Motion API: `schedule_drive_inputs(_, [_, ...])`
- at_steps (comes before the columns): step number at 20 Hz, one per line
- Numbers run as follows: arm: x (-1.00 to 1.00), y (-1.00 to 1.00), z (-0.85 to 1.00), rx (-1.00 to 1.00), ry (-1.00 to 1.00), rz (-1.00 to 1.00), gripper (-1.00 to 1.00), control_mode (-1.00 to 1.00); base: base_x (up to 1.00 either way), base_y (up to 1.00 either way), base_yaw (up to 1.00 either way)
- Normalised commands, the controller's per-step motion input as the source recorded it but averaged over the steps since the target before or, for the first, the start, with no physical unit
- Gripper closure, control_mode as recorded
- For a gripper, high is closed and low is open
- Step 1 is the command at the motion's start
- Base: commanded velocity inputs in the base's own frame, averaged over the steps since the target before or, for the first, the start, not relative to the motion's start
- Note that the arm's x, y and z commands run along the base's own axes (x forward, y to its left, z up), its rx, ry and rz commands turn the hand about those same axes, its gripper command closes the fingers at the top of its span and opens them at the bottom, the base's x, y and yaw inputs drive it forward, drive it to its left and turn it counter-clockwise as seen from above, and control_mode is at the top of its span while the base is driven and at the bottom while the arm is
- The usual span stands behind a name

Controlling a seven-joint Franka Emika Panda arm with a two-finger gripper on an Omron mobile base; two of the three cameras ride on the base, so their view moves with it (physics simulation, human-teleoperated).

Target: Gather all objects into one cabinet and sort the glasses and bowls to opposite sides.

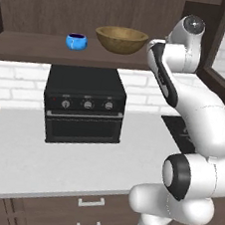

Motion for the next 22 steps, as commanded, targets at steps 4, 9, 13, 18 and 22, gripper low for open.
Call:
schedule_drive_inputs(4, [0.00,0.00,-0.03,0.00,0.01,0.00,-1.00,-1.00,0.00,0.00,0.00])
schedule_drive_inputs(9, [0.00,0.00,0.00,0.00,0.00,0.00,-1.00,-1.00,0.00,0.00,0.00])
schedule_drive_inputs(13, [-0.25,0.00,0.00,0.00,-0.02,0.00,-1.00,-1.00,0.00,0.00,0.00])
schedule_drive_inputs(18, [-0.82,0.00,0.00,0.00,-0.15,0.00,-1.00,-1.00,0.00,0.00,0.00])
schedule_drive_inputs(22, [-0.99,0.26,-0.01,0.00,-0.22,0.00,-1.00,-1.00,0.00,0.00,0.00])
